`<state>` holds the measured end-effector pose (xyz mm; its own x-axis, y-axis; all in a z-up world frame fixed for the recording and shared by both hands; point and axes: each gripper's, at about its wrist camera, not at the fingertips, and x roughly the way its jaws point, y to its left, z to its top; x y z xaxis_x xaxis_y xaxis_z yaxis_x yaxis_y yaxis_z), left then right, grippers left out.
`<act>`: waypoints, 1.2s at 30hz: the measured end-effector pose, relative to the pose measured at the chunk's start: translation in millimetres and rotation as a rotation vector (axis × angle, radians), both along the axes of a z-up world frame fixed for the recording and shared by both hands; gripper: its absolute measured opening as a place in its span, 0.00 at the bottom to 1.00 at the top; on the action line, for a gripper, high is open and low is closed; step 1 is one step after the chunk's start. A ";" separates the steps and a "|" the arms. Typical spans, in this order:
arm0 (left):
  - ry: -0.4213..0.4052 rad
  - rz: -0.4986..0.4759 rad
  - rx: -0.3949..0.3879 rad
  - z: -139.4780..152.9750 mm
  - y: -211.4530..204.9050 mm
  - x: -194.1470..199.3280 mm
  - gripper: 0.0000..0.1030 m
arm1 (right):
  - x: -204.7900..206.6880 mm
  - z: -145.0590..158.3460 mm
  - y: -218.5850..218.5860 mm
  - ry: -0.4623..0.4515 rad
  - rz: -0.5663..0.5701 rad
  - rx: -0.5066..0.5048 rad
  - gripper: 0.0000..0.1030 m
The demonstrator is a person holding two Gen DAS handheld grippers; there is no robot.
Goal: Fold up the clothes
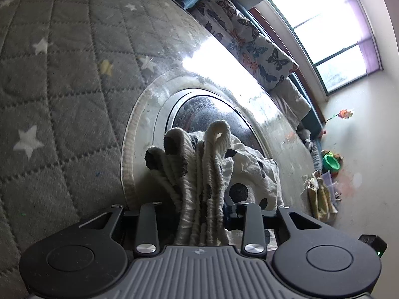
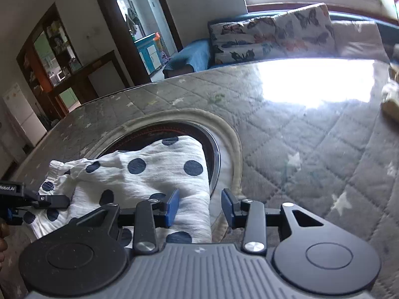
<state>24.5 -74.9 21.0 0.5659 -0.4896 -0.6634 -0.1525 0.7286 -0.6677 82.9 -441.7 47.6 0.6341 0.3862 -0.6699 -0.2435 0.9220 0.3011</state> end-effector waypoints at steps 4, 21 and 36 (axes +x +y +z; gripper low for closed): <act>-0.009 -0.013 0.038 3.5 -4.9 2.8 0.34 | -1.5 -6.3 -0.3 0.001 0.004 0.032 0.37; -0.083 -0.080 0.144 32.1 -31.0 -1.5 0.31 | -31.3 9.5 -0.4 -0.042 -0.008 0.059 0.05; -0.118 -0.347 0.138 54.7 -137.8 33.3 0.31 | -81.4 59.8 -78.9 -0.155 -0.218 -0.070 0.04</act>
